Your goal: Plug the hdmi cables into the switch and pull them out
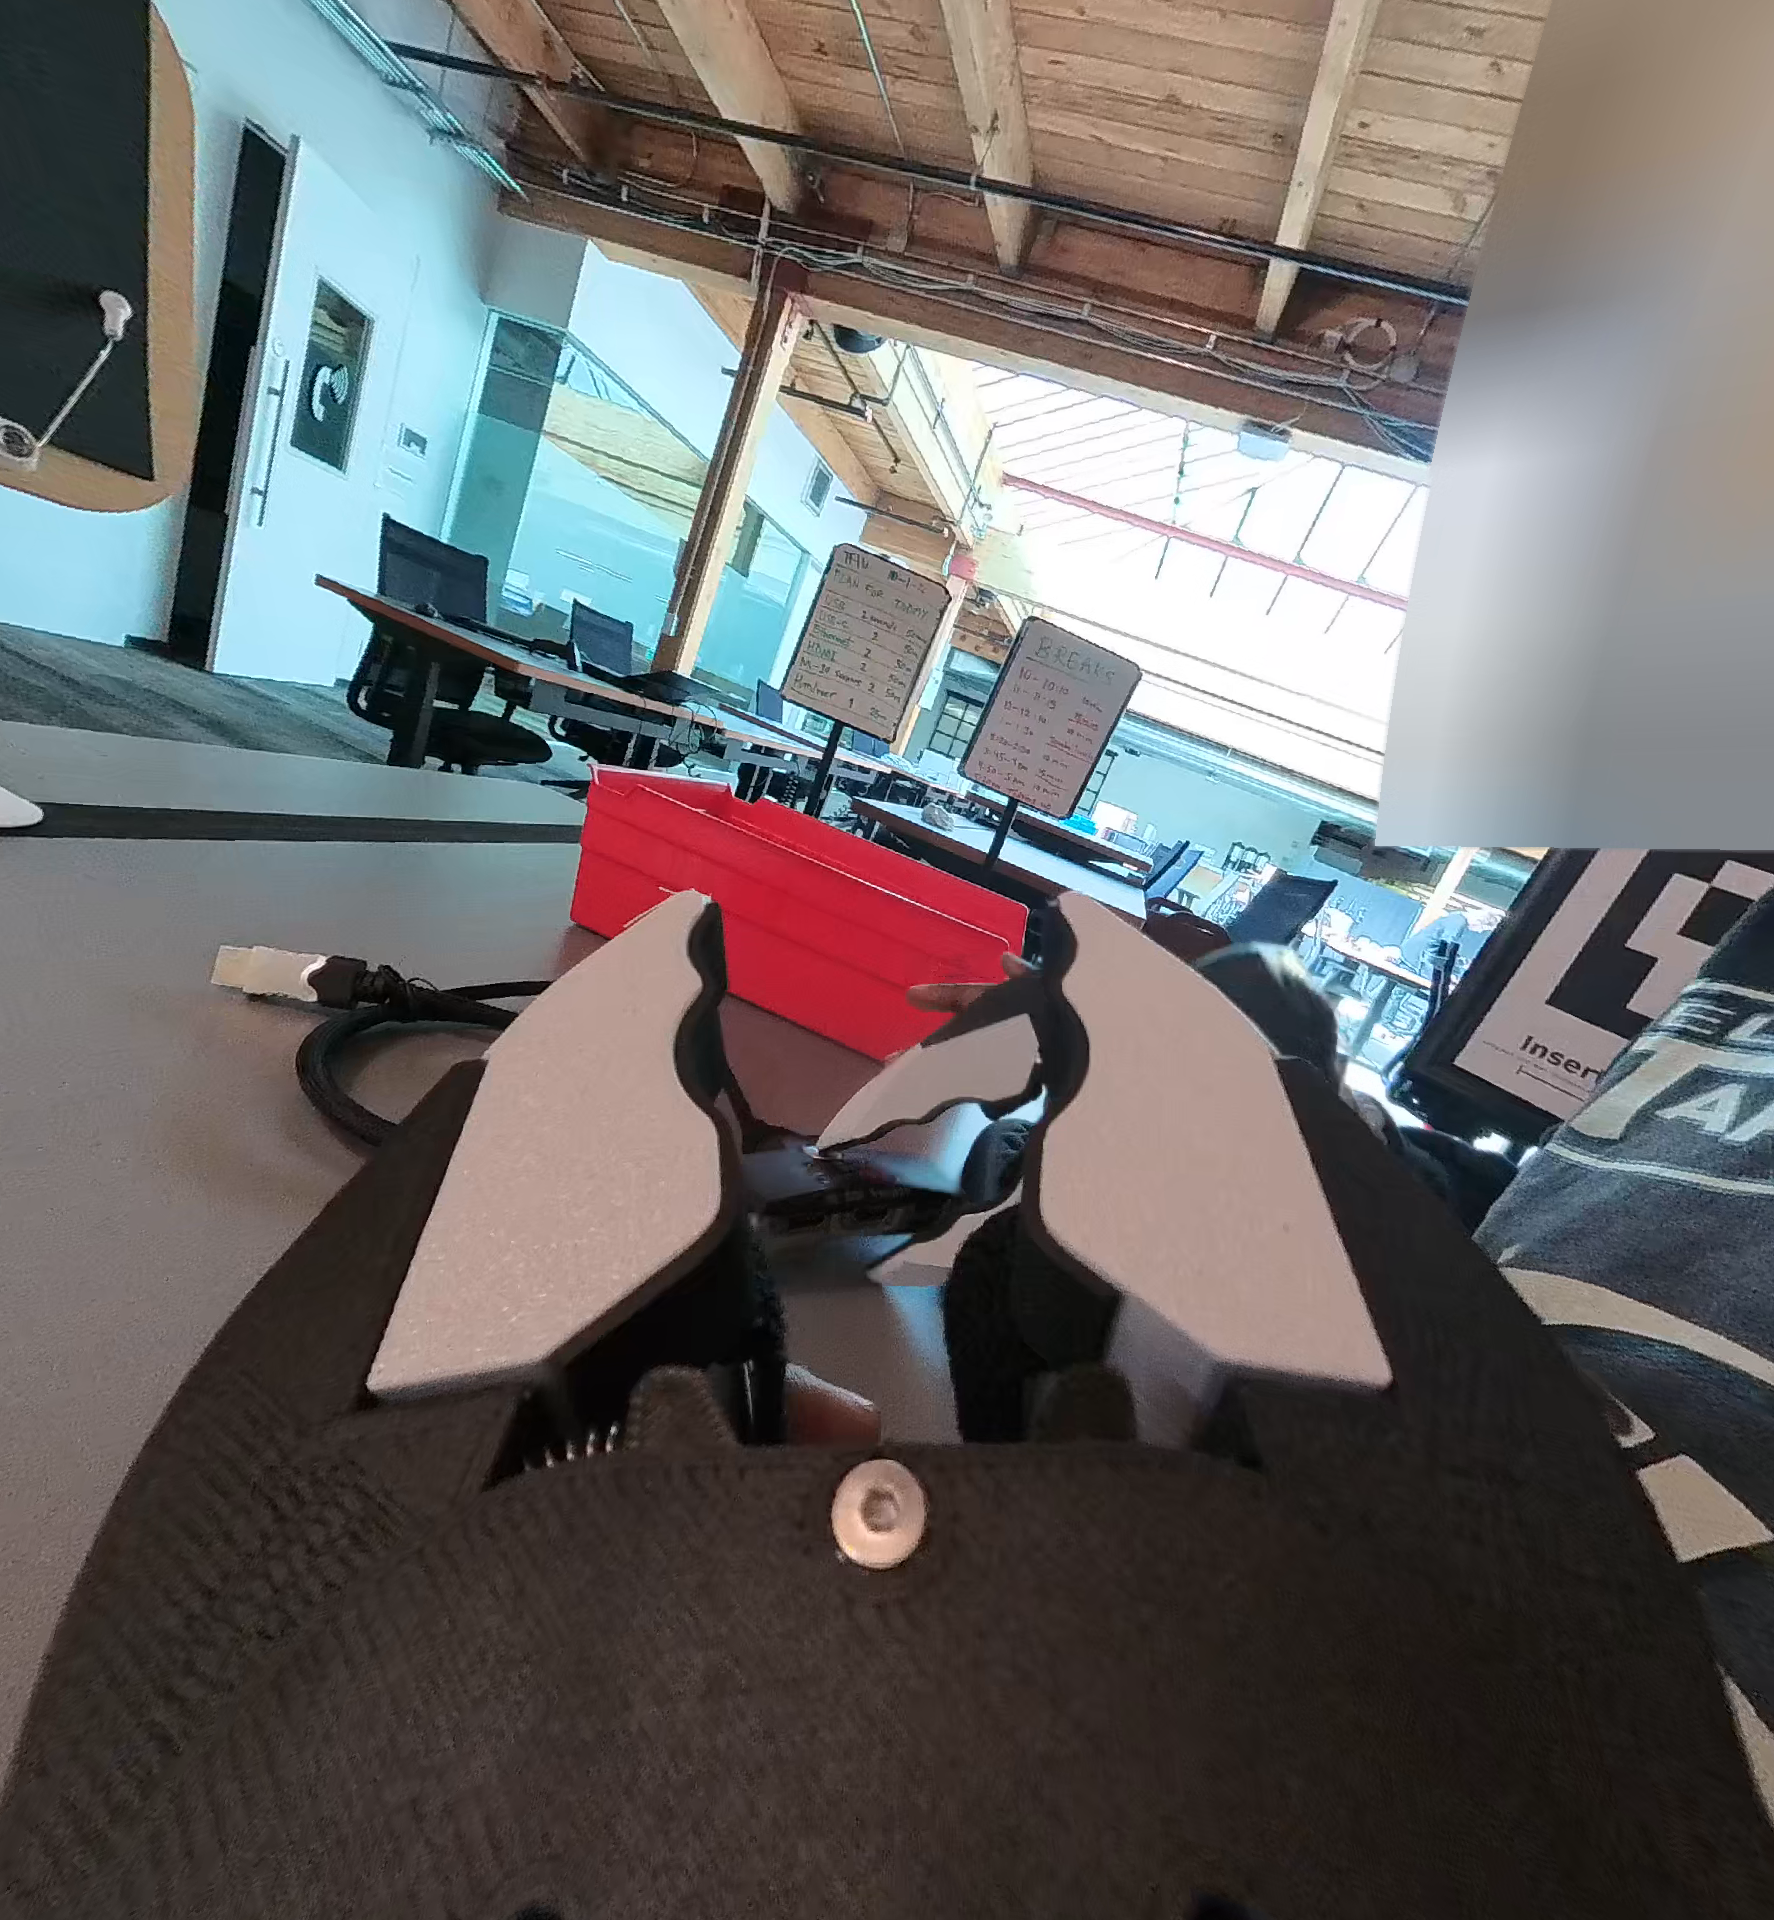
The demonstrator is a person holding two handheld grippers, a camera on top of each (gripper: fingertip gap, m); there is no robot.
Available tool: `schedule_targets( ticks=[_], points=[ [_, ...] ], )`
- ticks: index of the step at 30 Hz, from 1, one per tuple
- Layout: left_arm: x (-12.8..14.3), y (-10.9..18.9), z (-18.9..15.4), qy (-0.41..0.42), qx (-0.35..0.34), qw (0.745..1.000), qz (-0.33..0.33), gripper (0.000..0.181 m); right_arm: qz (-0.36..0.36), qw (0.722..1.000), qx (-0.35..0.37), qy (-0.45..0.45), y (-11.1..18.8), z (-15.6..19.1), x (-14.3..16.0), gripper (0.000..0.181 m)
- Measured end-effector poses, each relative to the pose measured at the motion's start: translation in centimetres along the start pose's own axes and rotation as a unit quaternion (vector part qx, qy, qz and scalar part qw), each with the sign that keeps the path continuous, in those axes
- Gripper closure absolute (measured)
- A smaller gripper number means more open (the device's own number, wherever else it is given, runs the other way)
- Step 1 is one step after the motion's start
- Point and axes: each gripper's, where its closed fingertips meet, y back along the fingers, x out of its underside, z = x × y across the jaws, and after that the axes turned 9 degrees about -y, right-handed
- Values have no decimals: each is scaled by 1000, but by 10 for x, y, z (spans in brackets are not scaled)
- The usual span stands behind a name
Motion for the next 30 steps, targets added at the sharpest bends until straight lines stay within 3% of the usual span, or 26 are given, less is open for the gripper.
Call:
schedule_targets(
  ticks=[3, 5, 7, 9, 11, 14, 17, 19, 21, 23, 27, 30],
  points=[
    [1, -1, -2, -9, 5, 1000, 6, 123, -96, 988, -87, -85, 15, 4, -22, 123],
    [3, -2, -3, -16, 5, 1000, 12, 123, -186, 964, -131, -140, 34, -3, -44, 110],
    [4, -3, -5, -30, 5, 999, 20, 123, -306, 928, -127, -168, 59, -21, -68, 97],
    [4, -4, -9, -53, 5, 998, 27, 123, -450, 869, -80, -189, 88, -48, -88, 88],
    [0, -6, -15, -83, 6, 996, 33, 119, -573, 788, -26, -224, 115, -75, -95, 94],
    [-21, 0, -25, -140, -4, 989, 41, 113, -638, 702, -6, -316, 121, -104, -82, 95],
    [-58, 26, -19, -207, -62, 974, 59, 111, -654, 639, -30, -404, 113, -119, -66, 95],
    [-83, 61, 10, -242, -165, 951, 101, 111, -668, 602, -46, -435, 118, -125, -58, 101],
    [-98, 109, 49, -247, -280, 911, 174, 113, -683, 565, -49, -461, 121, -133, -49, 104],
    [-102, 155, 81, -253, -343, 866, 262, 115, -692, 528, -63, -488, 124, -139, -42, 104],
    [-96, 209, 131, -270, -347, 792, 424, 120, -699, 485, -82, -520, 126, -147, -31, 106],
    [-84, 228, 165, -292, -306, 737, 527, 127, -699, 483, -82, -521, 127, -146, -30, 108]
  ],
)
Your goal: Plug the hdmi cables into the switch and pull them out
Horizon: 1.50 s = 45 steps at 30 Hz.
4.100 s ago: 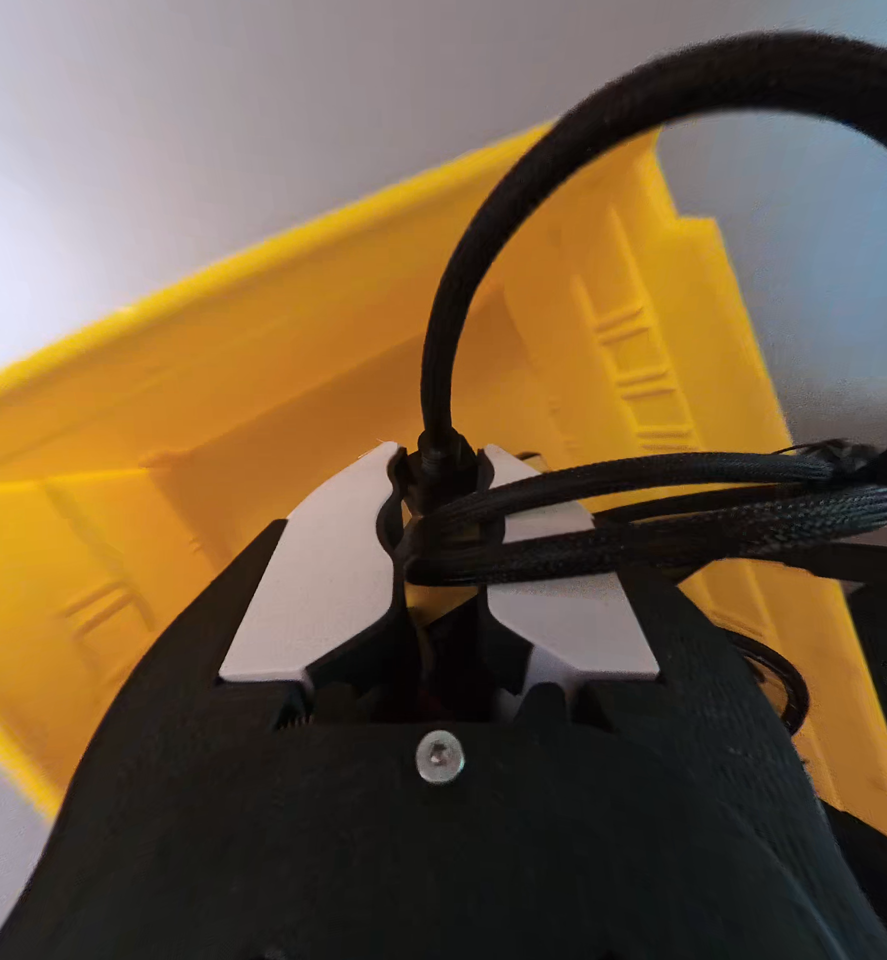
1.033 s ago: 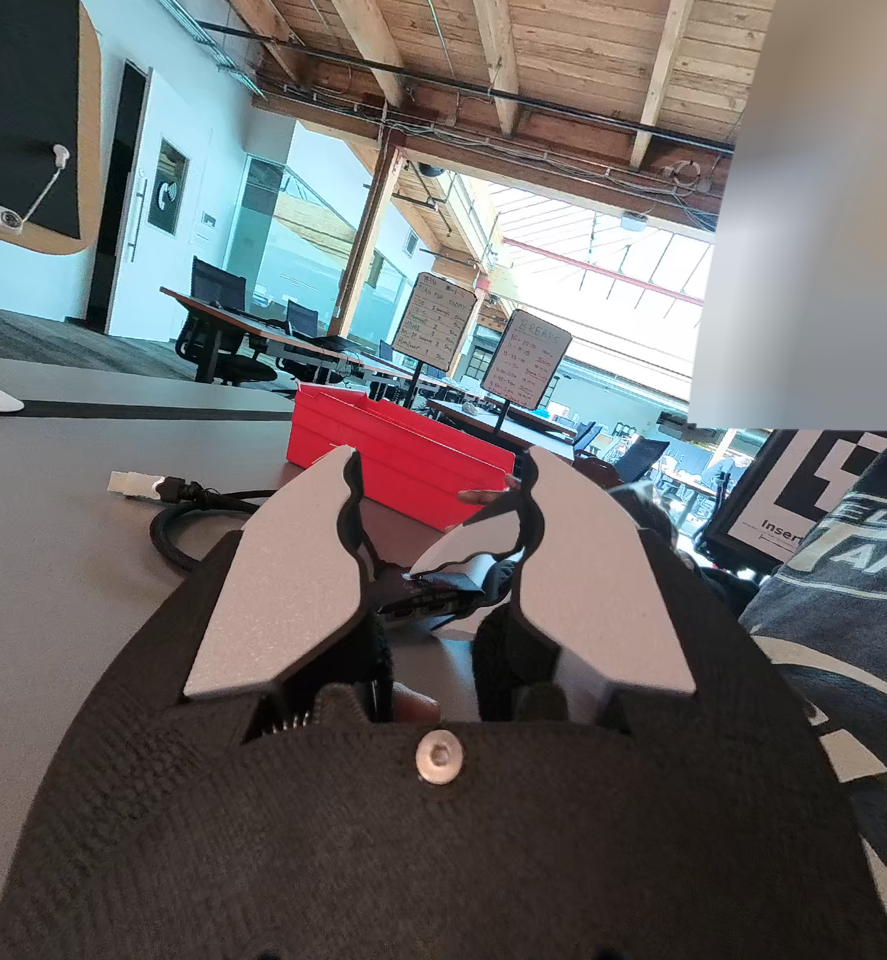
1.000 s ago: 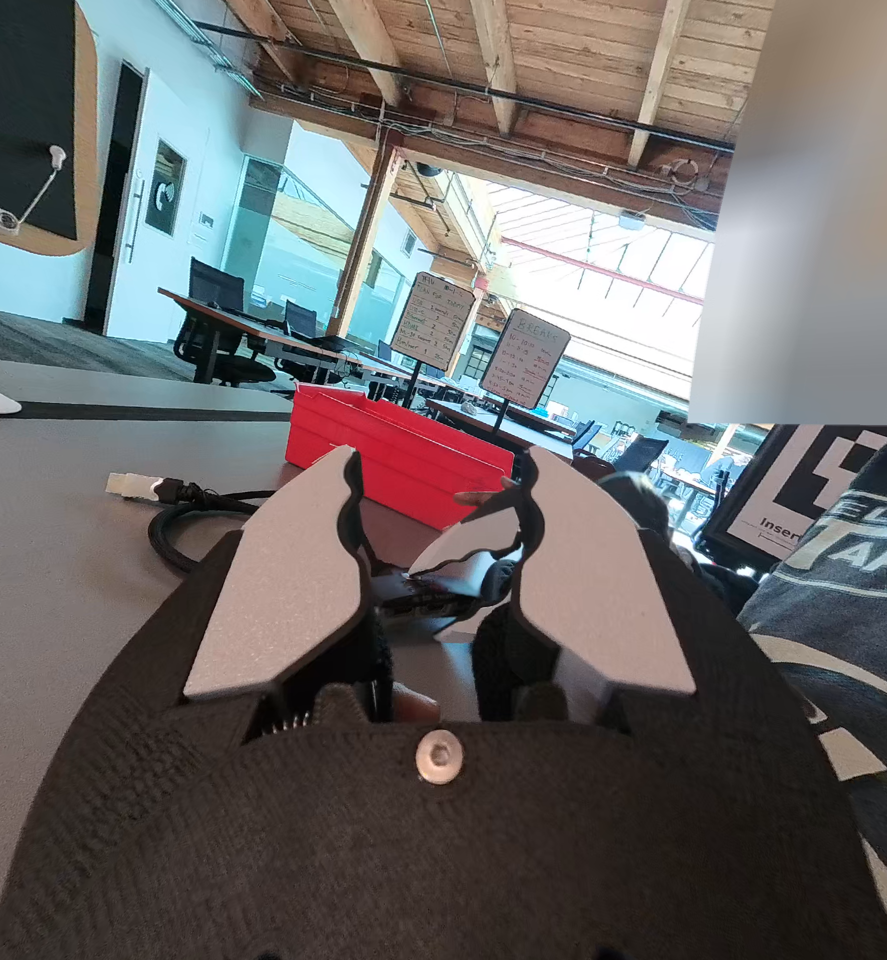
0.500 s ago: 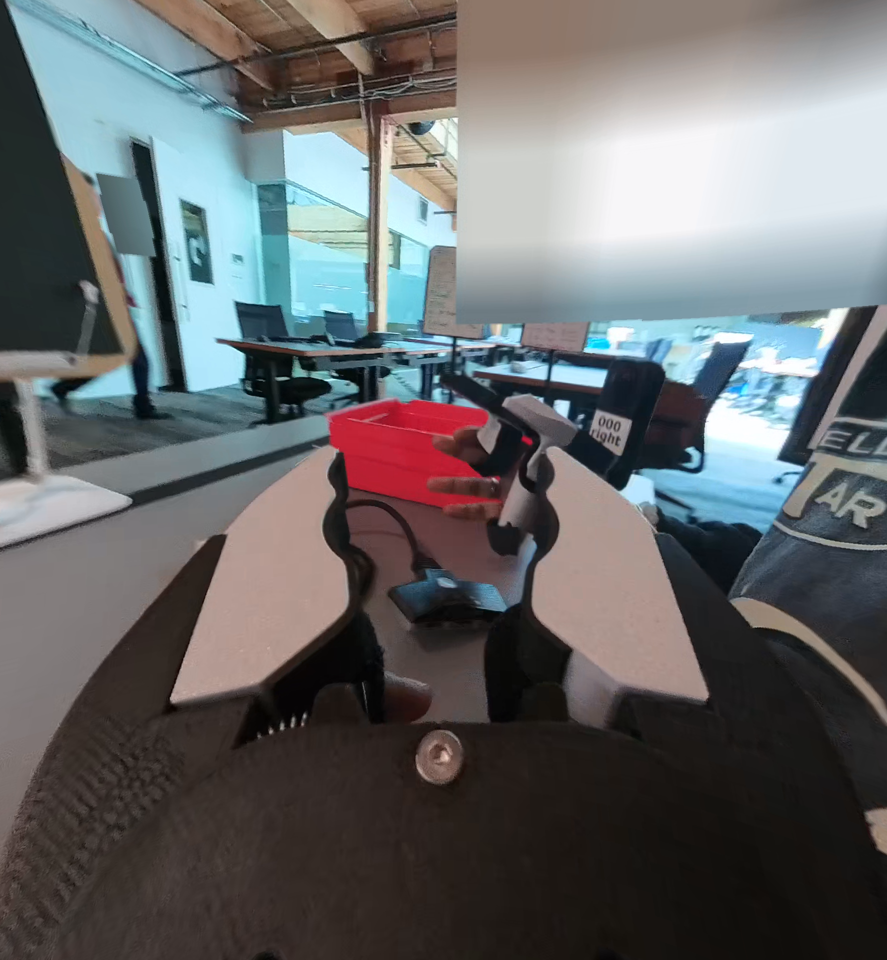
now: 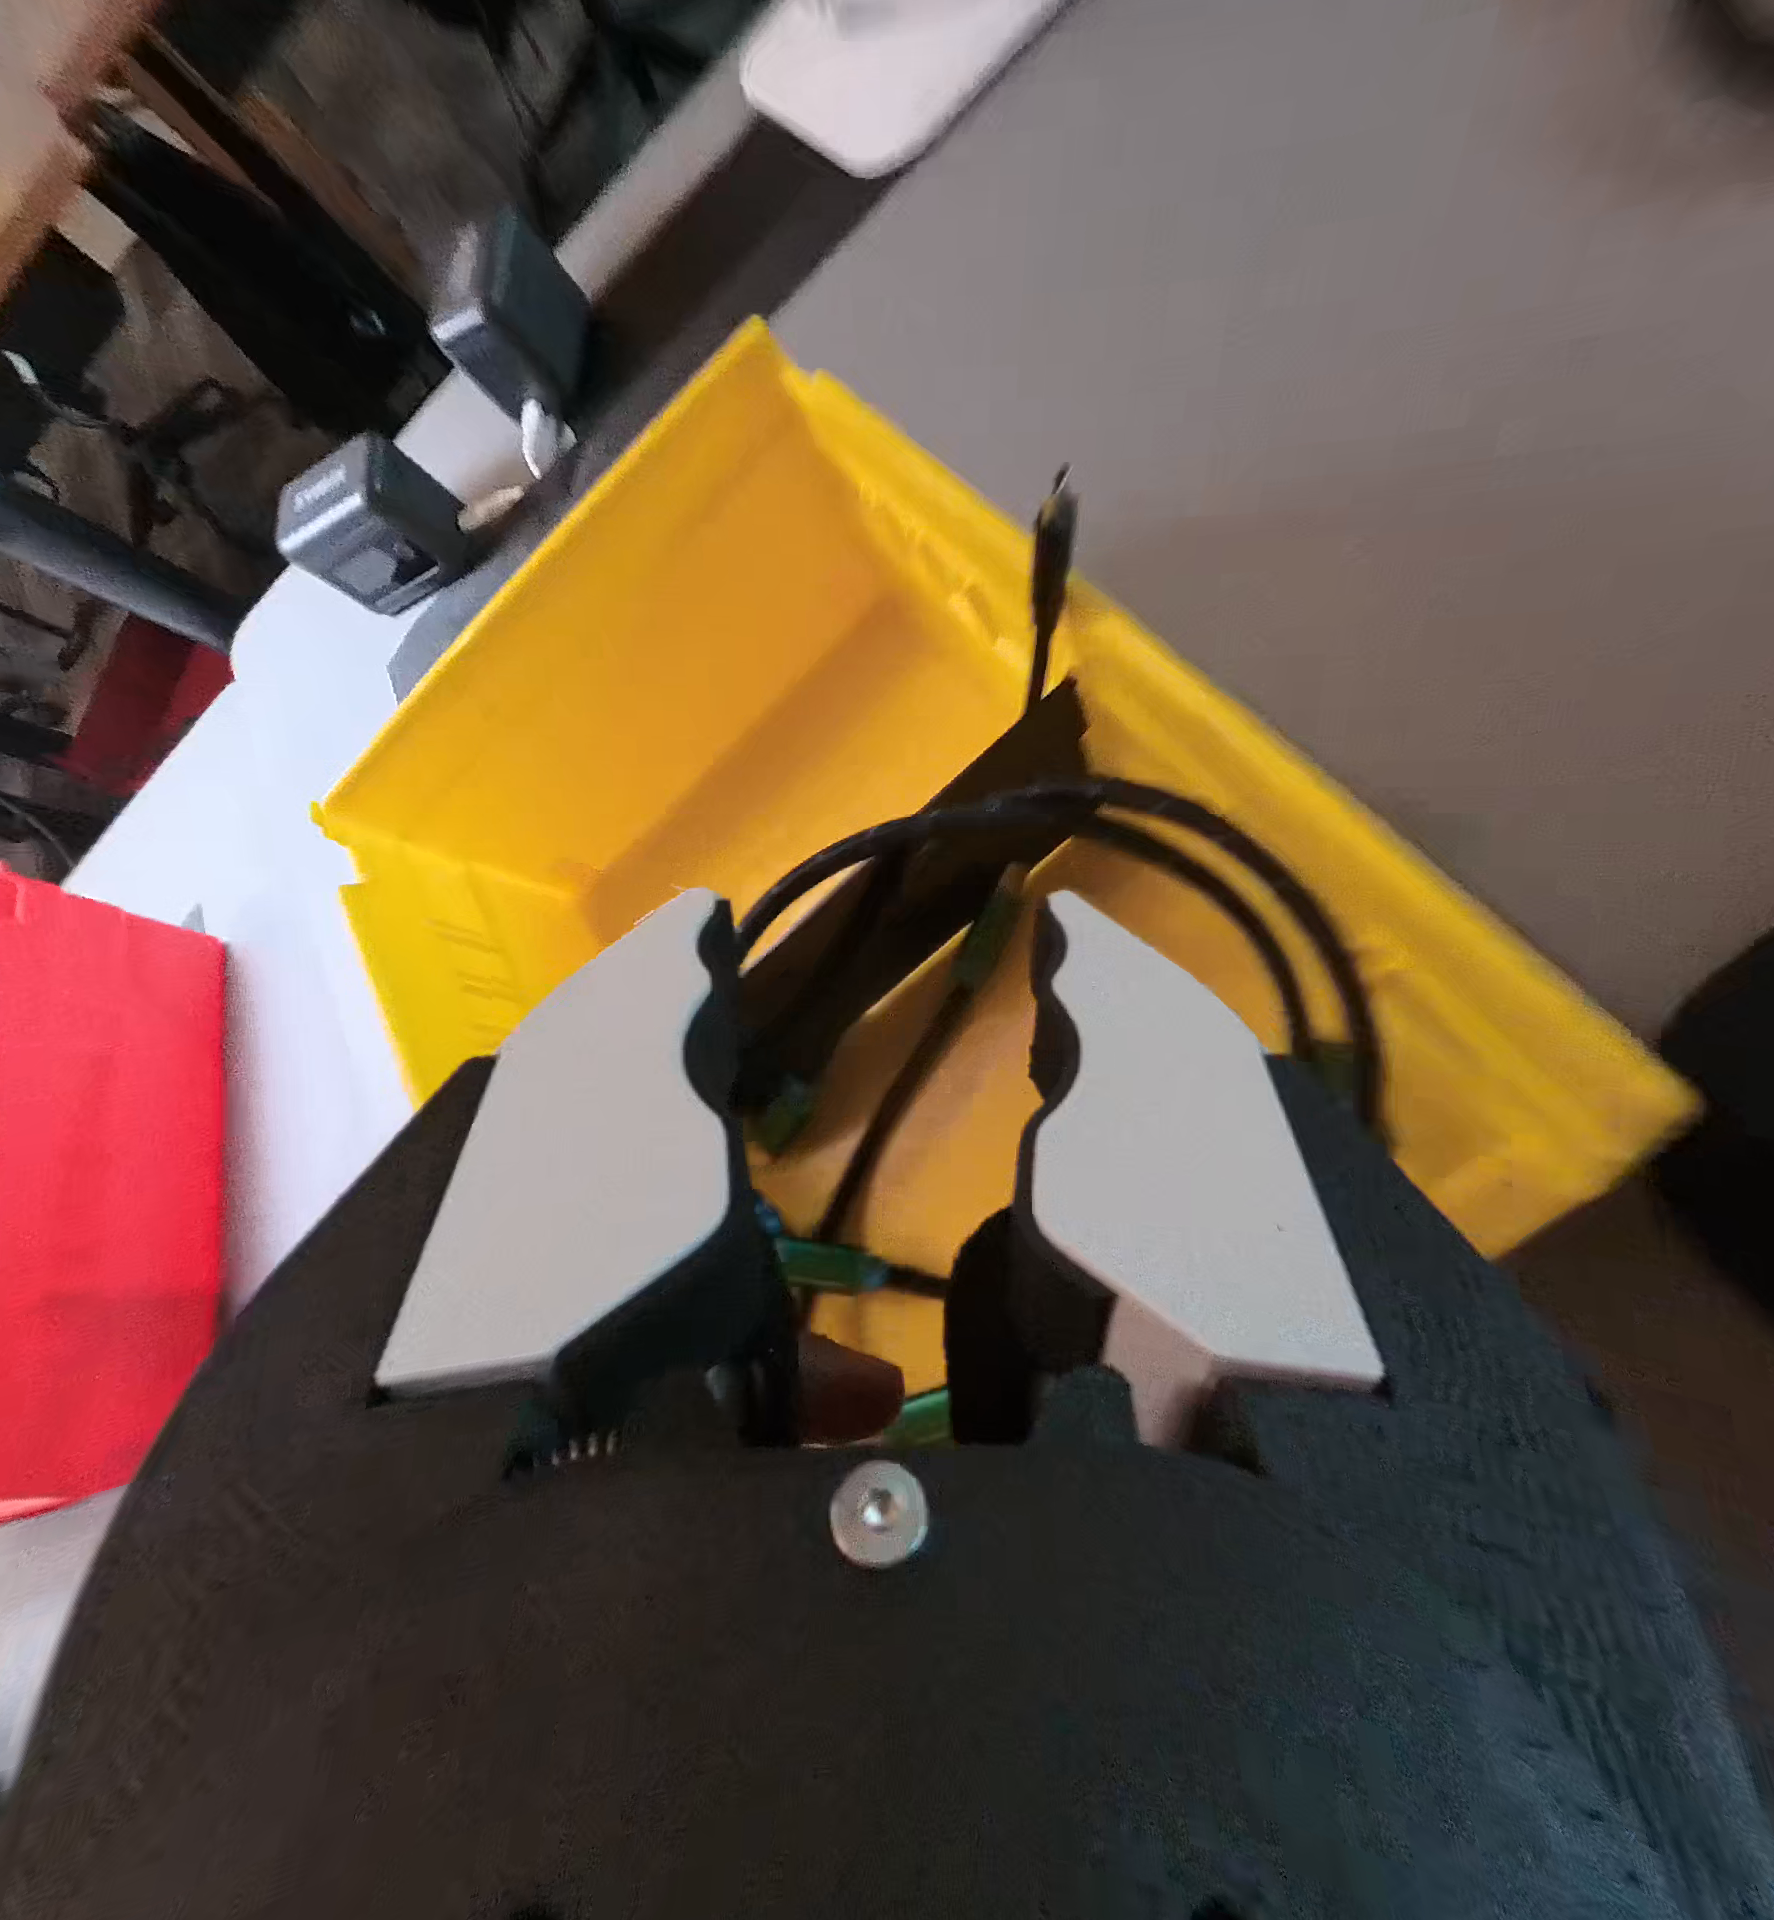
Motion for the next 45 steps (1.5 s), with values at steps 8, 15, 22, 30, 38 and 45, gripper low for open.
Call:
schedule_targets(
  ticks=[8, 15, 22, 30, 38, 45],
  points=[
    [40, -50, 22, -93, 67, 988, 102, 169, 21, 999, -3, 46, -1, 6, 7, 109],
    [21, 9, 49, -84, -8, 994, 63, 171, 25, 999, 0, 41, -2, 5, 8, 110],
    [-7, 91, 92, -22, -144, 989, -24, 171, 43, 997, -4, 59, -2, 11, 14, 113],
    [-39, 168, 129, 149, -273, 922, -230, 172, 71, 994, -4, 87, 4, 20, 28, 115],
    [-24, 189, 157, 370, -200, 805, -418, 175, 74, 991, -9, 111, 17, 34, 30, 116],
    [-69, 198, 100, 376, -110, 743, -543, 174, 86, 986, -19, 138, 23, 43, 37, 117]
  ],
)
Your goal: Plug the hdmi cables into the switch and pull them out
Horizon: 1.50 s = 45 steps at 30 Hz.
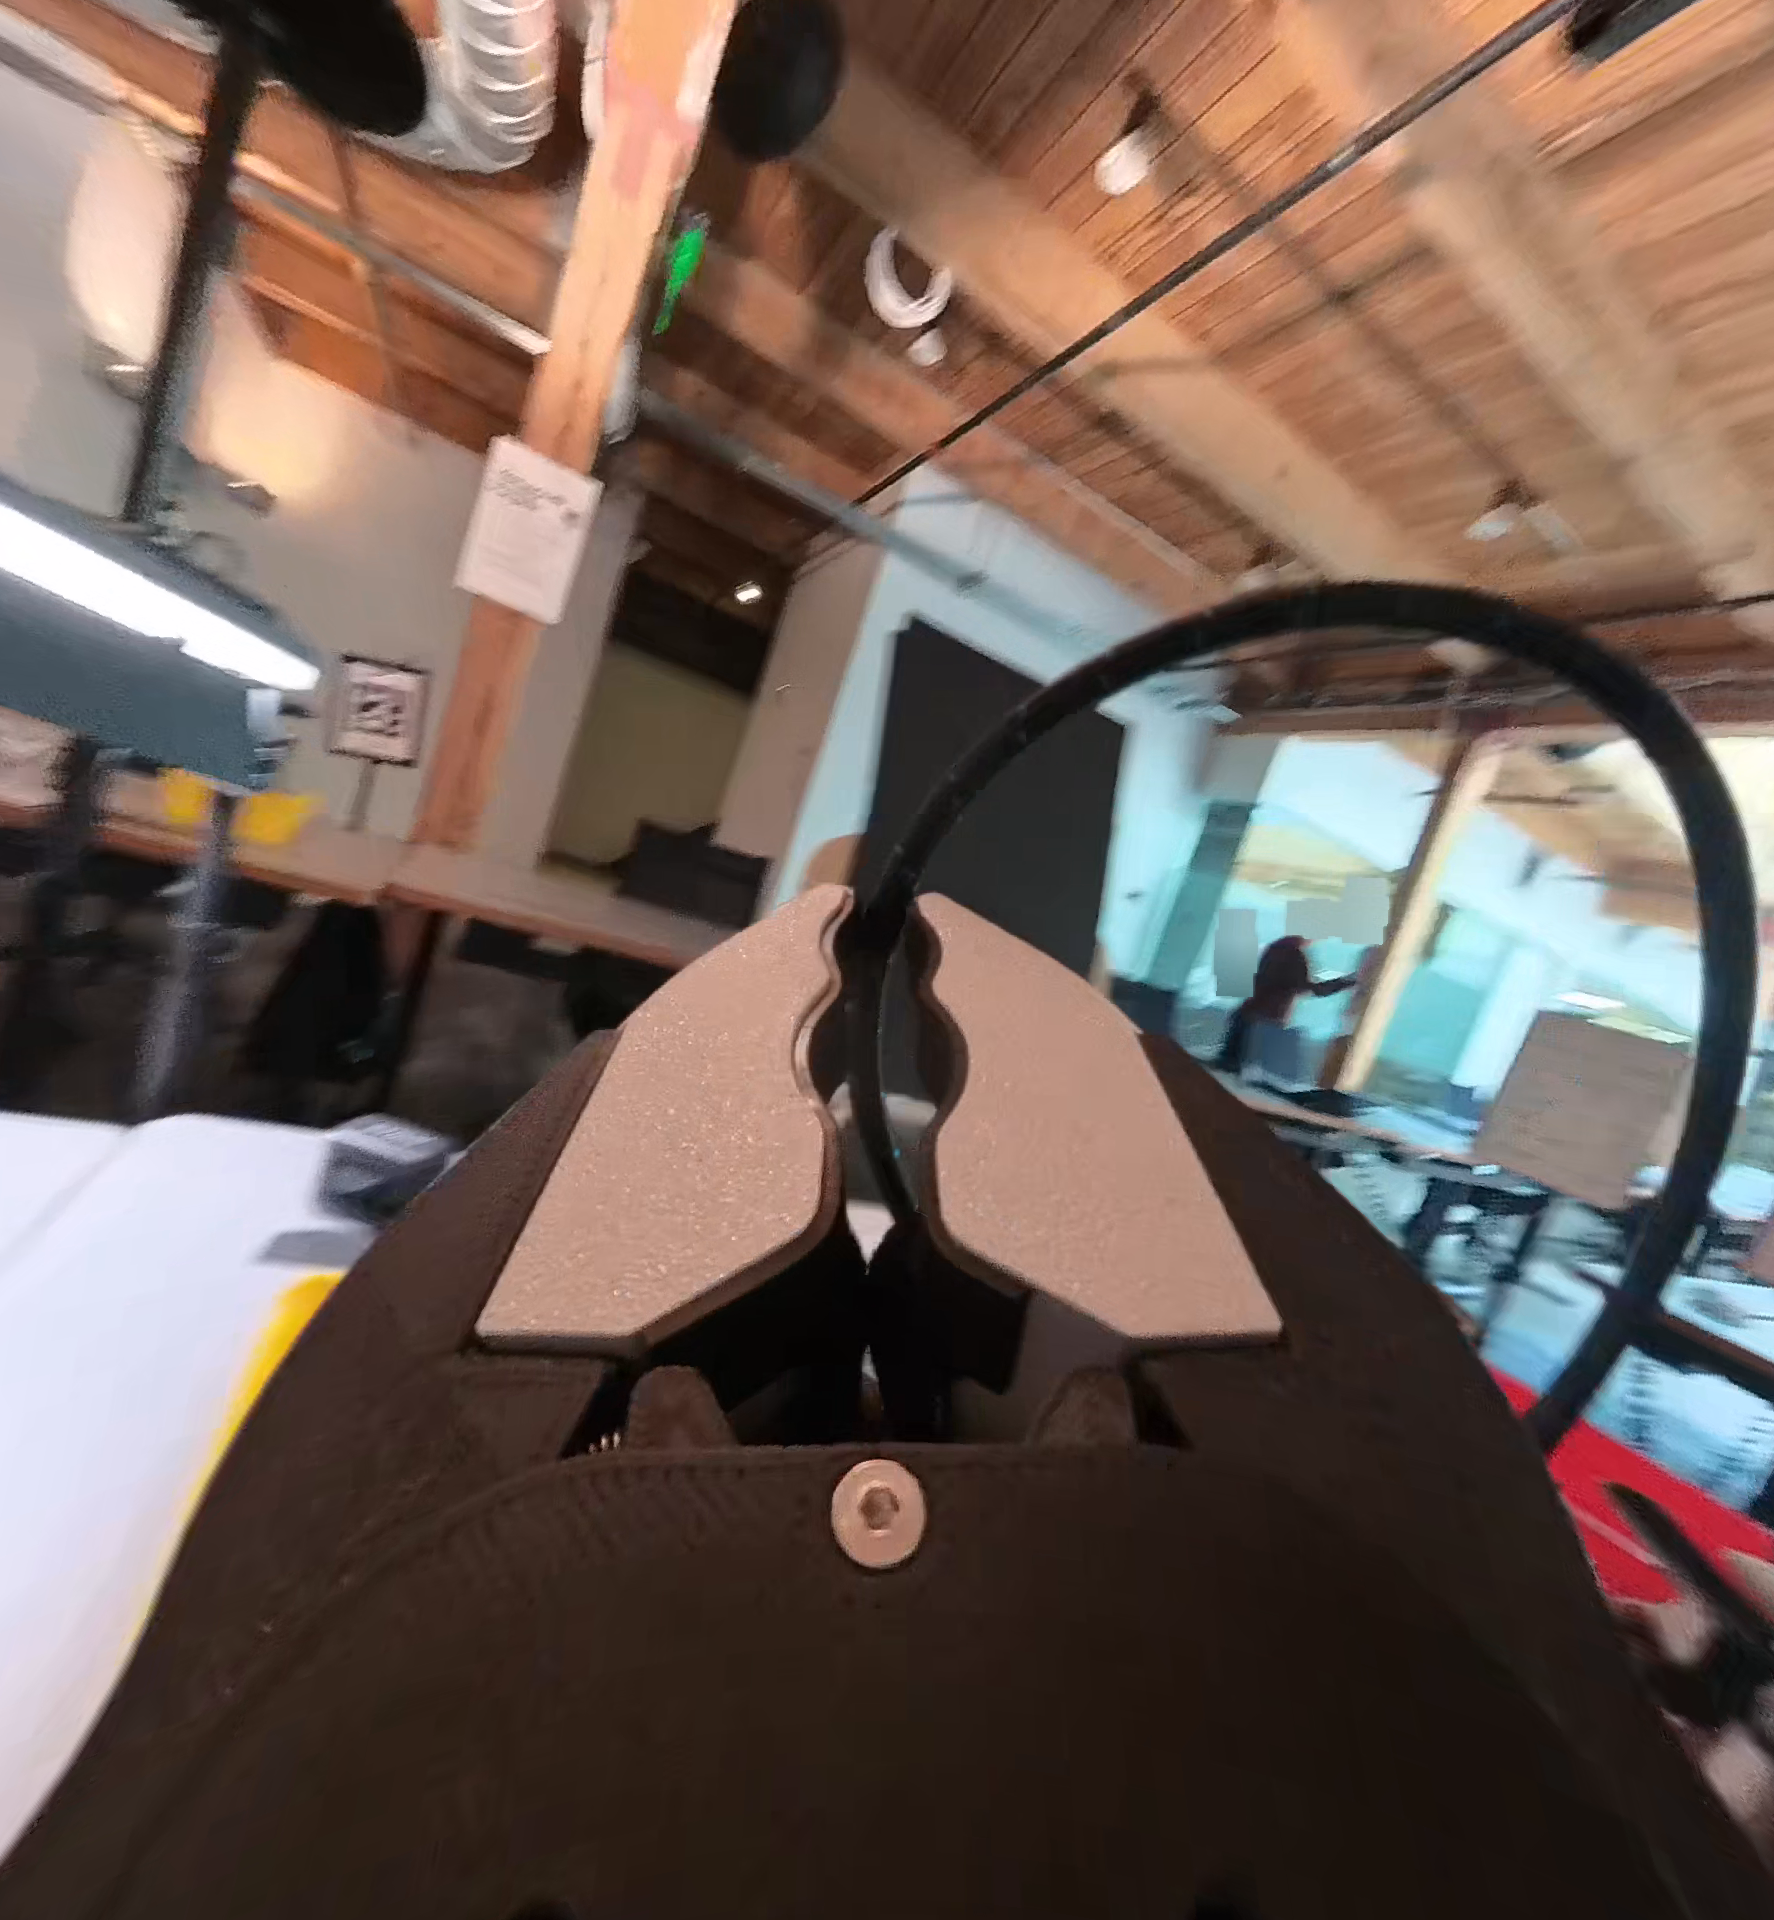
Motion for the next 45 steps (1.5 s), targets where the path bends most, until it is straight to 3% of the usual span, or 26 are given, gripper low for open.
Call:
schedule_targets(
  ticks=[5, 10, 14, 16, 19, 24, 30, 34, 36, 41, 45],
  points=[
    [16, 15, -109, 116, 152, 977, -90, 174, 46, 992, -65, 95, -8, 49, 19, 117],
    [32, 43, -192, 191, 223, 944, -149, 176, 98, 965, -179, 165, -14, 146, 51, 121],
    [44, 63, -228, 146, 205, 954, -166, 175, 133, 954, -264, 59, -9, 228, 77, 123],
    [47, 70, -238, 109, 191, 961, -168, 175, 167, 946, -277, -3, -7, 248, 92, 124],
    [47, 80, -247, 61, 171, 968, -173, 175, 204, 946, -252, 11, -8, 247, 115, 125],
    [50, 94, -267, -29, 148, 970, -190, 175, 179, 953, -242, -22, -3, 253, 108, 134],
    [67, 110, -284, -27, 166, 966, -195, 175, 183, 958, -220, 23, 4, 244, 115, 158],
    [66, 121, -297, -34, 259, 943, -207, 173, 170, 954, -237, 66, 6, 238, 110, 159],
    [69, 122, -298, -20, 318, 926, -203, 162, 159, 952, -252, 76, 5, 230, 103, 159],
    [130, 106, -302, 25, 449, 892, -43, 130, 199, 946, -251, 40, -2, 196, 99, 160],
    [184, 88, -289, 65, 448, 891, 34, 122, 251, 940, -227, -33, -3, 152, 108, 160]
  ],
)
